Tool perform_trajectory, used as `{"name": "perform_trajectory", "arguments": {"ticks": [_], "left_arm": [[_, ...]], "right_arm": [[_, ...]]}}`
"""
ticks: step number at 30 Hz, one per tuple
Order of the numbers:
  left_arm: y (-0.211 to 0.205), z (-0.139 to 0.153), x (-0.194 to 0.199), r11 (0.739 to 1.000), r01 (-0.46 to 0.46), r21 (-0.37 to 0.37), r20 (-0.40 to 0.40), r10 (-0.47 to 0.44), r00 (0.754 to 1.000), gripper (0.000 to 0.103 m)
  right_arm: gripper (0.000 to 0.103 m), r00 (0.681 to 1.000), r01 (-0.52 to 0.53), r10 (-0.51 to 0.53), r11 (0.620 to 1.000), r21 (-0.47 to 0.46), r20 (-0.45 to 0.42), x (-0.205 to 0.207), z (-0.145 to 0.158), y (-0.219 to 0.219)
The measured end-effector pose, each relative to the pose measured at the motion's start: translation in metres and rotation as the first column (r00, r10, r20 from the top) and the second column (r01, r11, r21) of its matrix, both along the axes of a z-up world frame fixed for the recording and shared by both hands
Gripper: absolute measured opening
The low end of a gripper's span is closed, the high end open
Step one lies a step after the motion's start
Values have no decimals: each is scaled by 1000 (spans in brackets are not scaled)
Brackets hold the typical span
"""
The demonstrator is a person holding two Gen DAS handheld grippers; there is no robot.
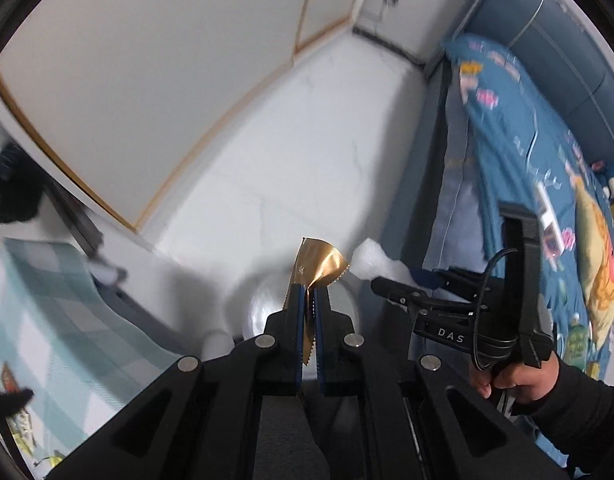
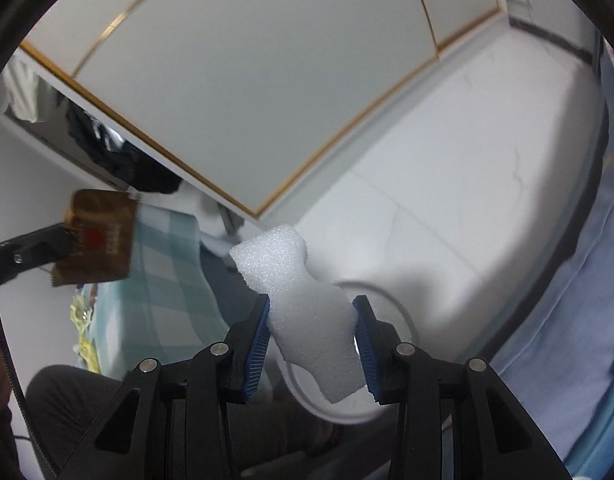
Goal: Collect trash
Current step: 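Carry the brown sachet and foam piece in both grippers toward the bin, then open both grippers over the metal bin to drop sachet and foam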
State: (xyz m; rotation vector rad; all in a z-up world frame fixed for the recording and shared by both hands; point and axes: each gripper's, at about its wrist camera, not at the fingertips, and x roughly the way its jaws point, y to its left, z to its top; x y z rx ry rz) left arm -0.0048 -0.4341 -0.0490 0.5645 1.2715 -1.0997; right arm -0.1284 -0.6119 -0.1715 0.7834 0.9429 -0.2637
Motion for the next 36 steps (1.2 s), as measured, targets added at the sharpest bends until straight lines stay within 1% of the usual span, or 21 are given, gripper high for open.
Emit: {"name": "perform_trajectory", "arguments": {"ticks": [3, 5, 7, 8, 9, 13, 14, 16, 18, 21, 24, 26, 28, 30, 33, 34, 35, 36], "left_arm": [[-12, -28, -4, 996, 32, 80, -68, -27, 997, 1], [-20, -45, -8, 991, 68, 119, -104, -56, 993, 1], [-24, -62, -8, 980, 86, 181, -112, -66, 992, 1], [-26, -71, -7, 973, 91, 210, -148, -60, 987, 1], [-28, -78, -8, 969, 104, 226, -184, -62, 981, 1], [-34, -101, -6, 951, 137, 278, -221, -76, 972, 1], [-35, -106, -4, 947, 139, 291, -223, -74, 972, 1], [-38, -117, -1, 939, 140, 315, -239, -65, 969, 1], [-39, -130, 4, 931, 131, 342, -269, -37, 963, 1], [-43, -145, 8, 920, 129, 369, -280, -22, 960, 1], [-42, -152, 8, 905, 138, 402, -293, -15, 956, 2], [-42, -157, 7, 902, 145, 406, -307, -15, 952, 4], [-42, -160, 8, 901, 143, 410, -309, -10, 951, 4], [-43, -165, 11, 898, 129, 421, -317, 12, 948, 6], [-43, -172, 16, 897, 118, 426, -347, 42, 937, 7], [-43, -173, 17, 897, 118, 426, -356, 47, 933, 8], [-42, -174, 17, 897, 116, 428, -358, 50, 933, 9], [-42, -176, 18, 895, 113, 431, -357, 54, 932, 9]], "right_arm": [[39, 998, -11, 12, 1000, 19, -58, 0, -22, 2], [39, 994, -17, 21, 999, 38, -106, 0, -36, 4], [39, 991, -30, 35, 999, 44, -132, -1, -44, 6], [39, 989, -41, 45, 998, 37, -139, -3, -47, 8], [39, 988, -50, 54, 998, 33, -145, -2, -48, 9], [39, 974, -118, 115, 993, -2, -195, 8, -60, 21], [39, 972, -127, 126, 992, 6, -201, 10, -63, 22], [39, 966, -122, 132, 991, 59, -222, 14, -76, 25], [39, 959, -125, 139, 990, 73, -247, 16, -84, 27], [39, 950, -147, 163, 986, 80, -267, 22, -93, 34], [40, 944, -149, 165, 986, 77, -284, 26, -99, 36], [41, 942, -124, 143, 989, 83, -302, 29, -104, 36], [41, 938, -106, 139, 987, 119, -317, 30, -113, 36], [41, 933, -94, 139, 984, 148, -331, 31, -120, 36], [41, 932, -91, 139, 984, 155, -335, 34, -124, 37], [43, 932, -87, 135, 984, 155, -337, 34, -124, 37], [47, 932, -85, 134, 984, 156, -337, 34, -124, 37], [49, 932, -85, 134, 984, 157, -337, 36, -125, 37]]}}
